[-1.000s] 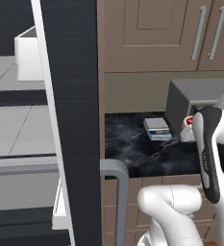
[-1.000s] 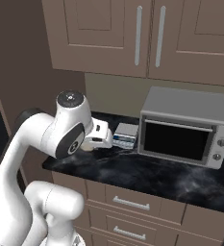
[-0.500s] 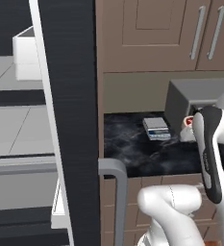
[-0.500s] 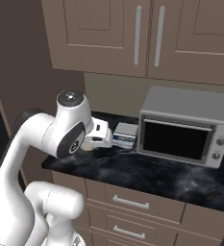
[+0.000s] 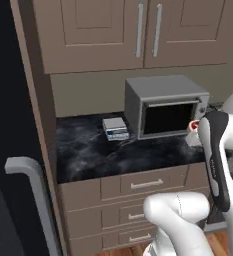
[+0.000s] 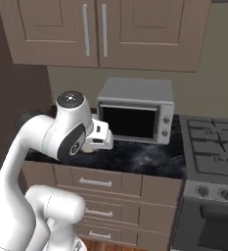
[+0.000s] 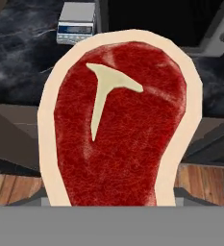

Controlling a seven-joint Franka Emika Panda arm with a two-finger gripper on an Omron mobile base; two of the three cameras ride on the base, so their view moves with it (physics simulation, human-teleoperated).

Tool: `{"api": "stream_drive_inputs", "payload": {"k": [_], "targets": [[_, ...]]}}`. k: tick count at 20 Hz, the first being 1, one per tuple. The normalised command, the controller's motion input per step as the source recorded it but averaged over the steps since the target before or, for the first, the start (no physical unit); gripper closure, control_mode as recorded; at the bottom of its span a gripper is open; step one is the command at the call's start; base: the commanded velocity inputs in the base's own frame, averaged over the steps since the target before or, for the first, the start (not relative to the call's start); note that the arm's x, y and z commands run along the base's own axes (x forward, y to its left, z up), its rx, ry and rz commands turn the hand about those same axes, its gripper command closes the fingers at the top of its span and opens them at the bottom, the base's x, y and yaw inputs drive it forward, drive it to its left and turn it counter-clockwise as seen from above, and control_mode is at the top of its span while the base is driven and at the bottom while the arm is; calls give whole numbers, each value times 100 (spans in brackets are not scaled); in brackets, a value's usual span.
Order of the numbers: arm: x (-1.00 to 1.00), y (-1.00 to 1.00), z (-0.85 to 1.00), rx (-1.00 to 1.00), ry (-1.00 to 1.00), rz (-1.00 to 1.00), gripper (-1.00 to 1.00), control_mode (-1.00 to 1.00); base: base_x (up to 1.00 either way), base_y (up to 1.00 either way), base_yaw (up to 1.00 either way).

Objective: Take the steak from the fridge and place it on the digital scale on the counter by the fridge. Wait a few seconds for a reading, then move it to the plate on the dining counter.

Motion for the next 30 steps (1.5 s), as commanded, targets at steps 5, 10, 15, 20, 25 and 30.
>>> {"api": "stream_drive_inputs", "payload": {"k": [5, 10, 15, 20, 25, 30], "targets": [[0, 0, 0, 0, 0, 0, 100, 100, -1, -83, -49], [0, 0, 0, 0, 0, 0, 100, 100, 29, -64, -60], [0, 0, 0, 0, 0, 0, 100, 100, 20, -42, -66], [0, 0, 0, 0, 0, 0, 100, 100, 1, -16, -69], [0, 0, 0, 0, 0, 0, 100, 100, 13, -3, -73], [0, 0, 0, 0, 0, 0, 100, 100, 35, 15, -82]]}}
